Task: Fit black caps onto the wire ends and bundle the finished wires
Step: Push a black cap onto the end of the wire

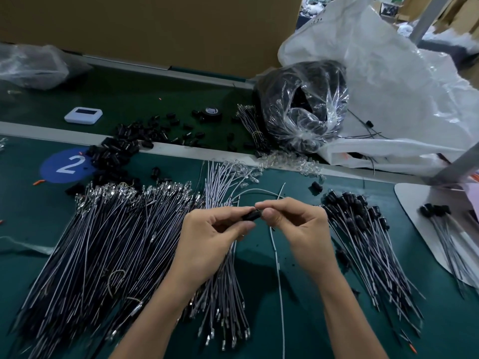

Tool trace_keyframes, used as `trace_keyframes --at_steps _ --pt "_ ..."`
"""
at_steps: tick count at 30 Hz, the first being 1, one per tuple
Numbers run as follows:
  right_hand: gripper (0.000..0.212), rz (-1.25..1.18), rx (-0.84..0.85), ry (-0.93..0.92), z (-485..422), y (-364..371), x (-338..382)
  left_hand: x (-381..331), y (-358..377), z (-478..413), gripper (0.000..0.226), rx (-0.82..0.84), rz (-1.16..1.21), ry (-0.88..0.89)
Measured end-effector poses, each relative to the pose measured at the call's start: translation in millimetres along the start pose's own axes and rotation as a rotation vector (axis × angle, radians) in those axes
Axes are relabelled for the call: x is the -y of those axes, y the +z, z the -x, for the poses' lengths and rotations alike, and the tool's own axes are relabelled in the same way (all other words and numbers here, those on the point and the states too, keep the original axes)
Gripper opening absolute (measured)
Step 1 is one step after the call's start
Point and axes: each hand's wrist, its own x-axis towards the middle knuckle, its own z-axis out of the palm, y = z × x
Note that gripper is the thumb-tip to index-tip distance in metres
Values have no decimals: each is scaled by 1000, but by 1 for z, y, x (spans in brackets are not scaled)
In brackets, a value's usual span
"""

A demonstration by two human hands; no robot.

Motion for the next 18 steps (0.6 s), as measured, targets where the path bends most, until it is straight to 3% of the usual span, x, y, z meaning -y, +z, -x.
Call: trace_keyframes --at_steps 5,11,18 --pt "10 -95 30 77 0 -3 1 0 -1 -1 24 28 129 -86" --pt "22 -51 55 136 -2 -6 -3 5 -3 -1 26 54 32 -37" --pt "21 -84 58 179 -2 -6 -5 4 -6 -1 25 82 -17 6"
